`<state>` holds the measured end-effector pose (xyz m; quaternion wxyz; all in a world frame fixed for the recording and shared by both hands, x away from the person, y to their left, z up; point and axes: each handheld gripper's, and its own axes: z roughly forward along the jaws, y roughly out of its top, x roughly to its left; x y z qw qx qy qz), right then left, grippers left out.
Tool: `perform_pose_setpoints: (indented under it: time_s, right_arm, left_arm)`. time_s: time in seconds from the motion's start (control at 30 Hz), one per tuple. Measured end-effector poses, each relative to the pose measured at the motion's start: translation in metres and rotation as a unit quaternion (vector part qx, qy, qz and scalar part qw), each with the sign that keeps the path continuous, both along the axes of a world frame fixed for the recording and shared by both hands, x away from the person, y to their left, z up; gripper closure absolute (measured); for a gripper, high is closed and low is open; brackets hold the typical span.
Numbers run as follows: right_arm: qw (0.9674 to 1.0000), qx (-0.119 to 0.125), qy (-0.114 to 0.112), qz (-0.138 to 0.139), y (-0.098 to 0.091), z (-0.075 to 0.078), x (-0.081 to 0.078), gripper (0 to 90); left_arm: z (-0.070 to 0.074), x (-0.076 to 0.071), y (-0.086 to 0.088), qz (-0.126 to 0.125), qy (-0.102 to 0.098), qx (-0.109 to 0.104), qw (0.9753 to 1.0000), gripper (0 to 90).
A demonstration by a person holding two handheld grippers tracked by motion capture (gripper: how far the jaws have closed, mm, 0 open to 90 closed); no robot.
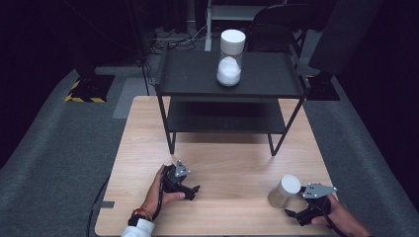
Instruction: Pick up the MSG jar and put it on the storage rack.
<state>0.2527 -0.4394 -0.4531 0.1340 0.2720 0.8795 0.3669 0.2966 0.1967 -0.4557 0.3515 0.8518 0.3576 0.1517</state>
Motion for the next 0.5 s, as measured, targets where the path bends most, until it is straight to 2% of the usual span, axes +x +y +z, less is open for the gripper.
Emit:
perform_pose_setpoints:
  time_s: [0.17,0.5]
  right_arm:
    - [1.0,0.0,0.0,0.0,0.0,0.0,0.0,0.0]
    - [1.0,0.0,0.0,0.0,0.0,0.0,0.0001,0.0]
  left_arm:
    - [0.0005,0.0016,0.0014,-0.005,0.0,0.004,1.0,0.9]
    - [0.0003,0.0018,0.0019,0.002,0.002,0.003,1.0,0.3]
